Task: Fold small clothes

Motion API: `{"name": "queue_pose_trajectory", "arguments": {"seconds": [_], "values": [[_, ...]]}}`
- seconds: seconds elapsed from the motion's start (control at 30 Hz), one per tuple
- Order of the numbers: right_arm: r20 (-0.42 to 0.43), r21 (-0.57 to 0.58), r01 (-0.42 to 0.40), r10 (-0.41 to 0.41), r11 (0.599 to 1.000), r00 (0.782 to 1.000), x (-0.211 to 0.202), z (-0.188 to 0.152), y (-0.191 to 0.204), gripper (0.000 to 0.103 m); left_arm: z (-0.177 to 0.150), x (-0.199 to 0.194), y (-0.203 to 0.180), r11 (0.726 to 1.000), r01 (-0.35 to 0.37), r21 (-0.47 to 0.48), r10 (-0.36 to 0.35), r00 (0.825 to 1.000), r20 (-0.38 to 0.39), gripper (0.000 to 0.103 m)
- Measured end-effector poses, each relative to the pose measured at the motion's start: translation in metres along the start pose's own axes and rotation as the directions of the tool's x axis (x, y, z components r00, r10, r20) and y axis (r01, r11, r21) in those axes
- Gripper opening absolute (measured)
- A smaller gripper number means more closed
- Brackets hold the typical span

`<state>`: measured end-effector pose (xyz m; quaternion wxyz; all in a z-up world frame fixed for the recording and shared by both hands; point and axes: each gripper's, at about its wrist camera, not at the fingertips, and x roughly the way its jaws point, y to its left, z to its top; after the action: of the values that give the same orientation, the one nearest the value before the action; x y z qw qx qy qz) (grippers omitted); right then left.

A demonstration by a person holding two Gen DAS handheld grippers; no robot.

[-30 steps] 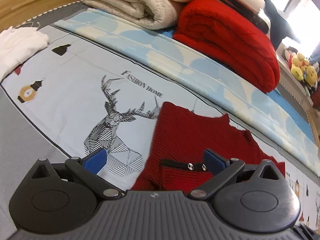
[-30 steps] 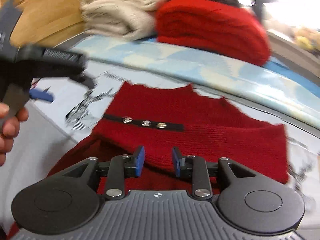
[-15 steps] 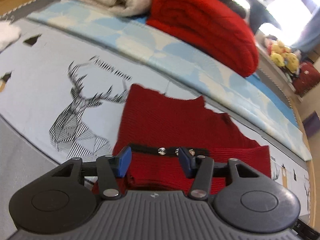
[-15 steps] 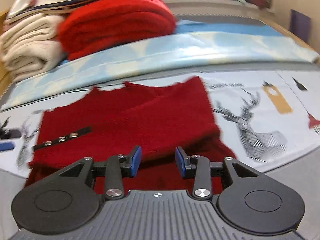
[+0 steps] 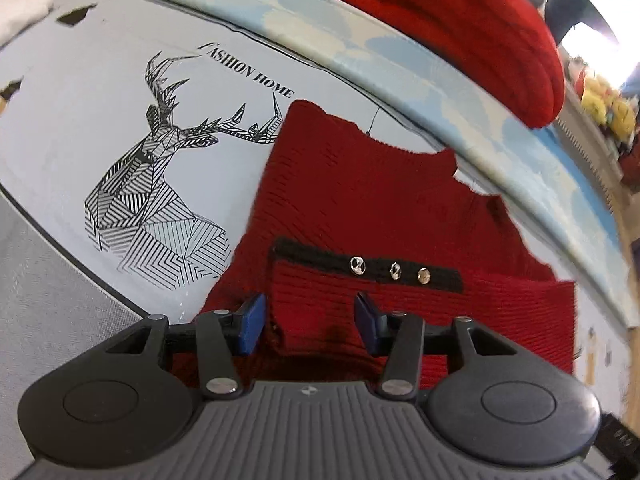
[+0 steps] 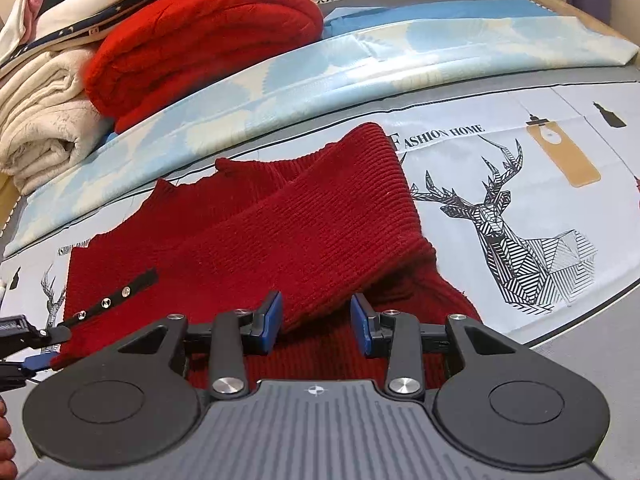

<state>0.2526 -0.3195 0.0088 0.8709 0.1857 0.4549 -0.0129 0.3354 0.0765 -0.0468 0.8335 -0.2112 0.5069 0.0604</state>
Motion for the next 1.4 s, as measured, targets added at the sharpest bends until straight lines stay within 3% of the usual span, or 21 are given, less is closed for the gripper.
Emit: {"name": "queue_pose_trajectory", "arguments": {"seconds": [0.07, 0.13, 0.27, 0.33, 0.47, 0.5, 0.53, 0.57, 0.6, 0.63, 0.67, 0.73, 0.83, 0.97, 1.07, 1.13, 1.23, 1.3, 1.4], "values": [[-0.004, -0.004, 0.0, 0.0, 1.0, 1.0, 0.002, 0.0, 0.001, 0.039, 0.0, 0.002, -0.004, 1.0, -0.012, 0.02, 0.012, 1.0, 0.0, 0.051], [-0.008, -0.01, 0.004, -0.004, 1.0, 1.0, 0.004, -0.002, 0.002, 0.039, 0.001, 0.001, -0.006, 0.999, -0.002, 0.039, 0.001, 1.0, 0.006, 0.026], [-0.019, -0.014, 0.015, -0.016, 1.0, 1.0, 0.011, -0.004, 0.005, 0.039, 0.002, -0.024, -0.023, 0.986, 0.026, 0.165, -0.049, 0.989, 0.137, 0.017], [-0.014, -0.021, 0.019, -0.019, 1.0, 1.0, 0.013, -0.005, 0.009, 0.039, 0.003, -0.042, -0.031, 0.974, 0.065, 0.218, -0.114, 0.969, 0.221, 0.016], [0.011, -0.034, 0.019, -0.019, 0.999, 1.0, 0.013, -0.007, 0.017, 0.039, 0.002, -0.074, -0.039, 0.954, 0.047, 0.297, -0.17, 0.899, 0.405, 0.016], [0.016, -0.036, 0.02, -0.019, 0.999, 1.0, 0.013, -0.007, 0.018, 0.039, 0.002, -0.074, -0.036, 0.956, 0.055, 0.289, -0.175, 0.897, 0.407, 0.016], [0.018, -0.037, 0.023, -0.022, 0.999, 1.0, 0.014, -0.007, 0.018, 0.039, 0.004, -0.069, -0.033, 0.96, 0.064, 0.271, -0.169, 0.907, 0.386, 0.021], [0.017, -0.038, 0.026, -0.026, 0.999, 1.0, 0.014, -0.007, 0.019, 0.039, 0.006, -0.06, -0.03, 0.967, 0.06, 0.249, -0.145, 0.929, 0.339, 0.025], [0.015, -0.036, 0.031, -0.03, 0.999, 0.999, 0.015, -0.007, 0.018, 0.039, 0.009, -0.049, -0.027, 0.974, 0.024, 0.225, -0.09, 0.953, 0.288, 0.026], [0.011, -0.031, 0.034, -0.034, 0.999, 0.999, 0.017, -0.008, 0.018, 0.039, 0.009, -0.044, -0.021, 0.981, -0.018, 0.192, -0.036, 0.961, 0.276, 0.026], [0.007, -0.028, 0.036, -0.036, 0.999, 0.999, 0.018, -0.008, 0.017, 0.039, 0.01, -0.044, -0.015, 0.988, -0.036, 0.151, -0.009, 0.958, 0.286, 0.026], [0.005, -0.024, 0.04, -0.04, 0.999, 0.999, 0.019, -0.009, 0.016, 0.039, 0.014, -0.051, -0.007, 0.994, -0.004, 0.107, -0.029, 0.953, 0.303, 0.026], [0.015, -0.026, 0.037, -0.037, 0.999, 0.999, 0.02, -0.008, 0.016, 0.039, 0.014, -0.058, -0.017, 0.987, 0.037, 0.155, -0.085, 0.944, 0.318, 0.026], [0.046, -0.006, 0.009, -0.009, 1.0, 0.999, 0.024, -0.005, 0.009, 0.039, 0.006, -0.035, -0.031, 0.974, 0.093, 0.207, -0.131, 0.976, 0.176, 0.03], [0.043, 0.064, 0.031, -0.034, 0.997, 0.998, 0.034, -0.001, -0.013, 0.039, 0.001, -0.009, -0.023, 0.988, 0.035, 0.154, -0.042, 0.998, 0.041, 0.03], [-0.021, 0.151, 0.074, -0.072, 0.986, 0.997, 0.046, -0.003, -0.035, 0.041, 0.002, 0.002, -0.012, 0.995, 0.018, 0.1, -0.018, 1.0, -0.001, 0.029], [-0.043, 0.268, 0.058, -0.048, 0.962, 0.998, 0.045, -0.004, -0.052, 0.048, 0.005, -0.012, -0.016, 0.991, 0.006, 0.131, -0.012, 0.999, 0.051, 0.03], [-0.001, 0.242, 0.045, -0.046, 0.969, 0.999, 0.033, 0.002, -0.043, 0.049, 0.006, -0.021, -0.021, 0.988, 0.003, 0.155, -0.018, 0.996, 0.093, 0.031], [0.086, 0.18, 0.004, -0.02, 0.984, 0.996, 0.019, 0.007, -0.027, 0.048, 0.007, -0.019, -0.02, 0.991, 0.04, 0.131, -0.049, 0.996, 0.068, 0.031]]}}
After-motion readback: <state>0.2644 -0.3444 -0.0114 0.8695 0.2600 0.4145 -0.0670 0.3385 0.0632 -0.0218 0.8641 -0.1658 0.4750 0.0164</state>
